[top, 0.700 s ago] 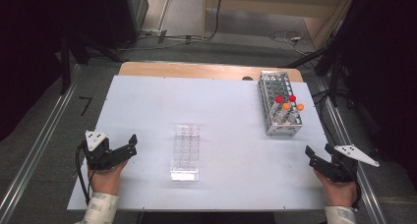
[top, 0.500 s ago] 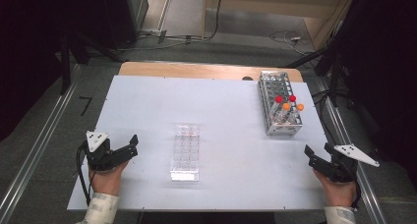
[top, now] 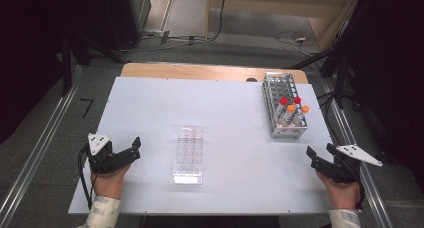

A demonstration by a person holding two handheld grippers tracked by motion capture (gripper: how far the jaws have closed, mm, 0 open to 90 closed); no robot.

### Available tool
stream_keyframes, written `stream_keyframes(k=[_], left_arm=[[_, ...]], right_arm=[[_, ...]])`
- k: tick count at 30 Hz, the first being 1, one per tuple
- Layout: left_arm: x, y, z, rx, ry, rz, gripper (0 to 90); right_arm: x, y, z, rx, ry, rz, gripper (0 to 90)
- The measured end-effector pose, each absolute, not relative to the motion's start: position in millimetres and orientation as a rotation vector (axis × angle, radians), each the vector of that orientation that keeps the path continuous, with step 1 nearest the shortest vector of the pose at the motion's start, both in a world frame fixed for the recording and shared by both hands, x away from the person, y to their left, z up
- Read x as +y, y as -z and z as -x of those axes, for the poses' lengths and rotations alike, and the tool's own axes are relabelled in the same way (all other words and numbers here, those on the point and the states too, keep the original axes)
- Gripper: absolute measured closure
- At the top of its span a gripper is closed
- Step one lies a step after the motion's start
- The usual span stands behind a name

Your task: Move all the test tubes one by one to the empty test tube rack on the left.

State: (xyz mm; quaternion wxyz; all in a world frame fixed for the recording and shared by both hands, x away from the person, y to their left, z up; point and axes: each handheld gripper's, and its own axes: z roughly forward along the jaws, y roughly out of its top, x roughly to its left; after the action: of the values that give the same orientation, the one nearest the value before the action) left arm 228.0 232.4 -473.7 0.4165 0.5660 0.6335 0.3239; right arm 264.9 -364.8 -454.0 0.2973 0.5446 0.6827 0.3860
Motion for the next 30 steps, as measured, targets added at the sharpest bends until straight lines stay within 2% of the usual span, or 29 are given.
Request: stream_keyframes(k=[30], left_arm=[[230.9, 474.3, -229.2, 1.574, -0.81, -1.429, 2.2]], right_arm=[[-345.6, 443.7, -295.6, 1.818, -1.056, -1.407, 27.5]])
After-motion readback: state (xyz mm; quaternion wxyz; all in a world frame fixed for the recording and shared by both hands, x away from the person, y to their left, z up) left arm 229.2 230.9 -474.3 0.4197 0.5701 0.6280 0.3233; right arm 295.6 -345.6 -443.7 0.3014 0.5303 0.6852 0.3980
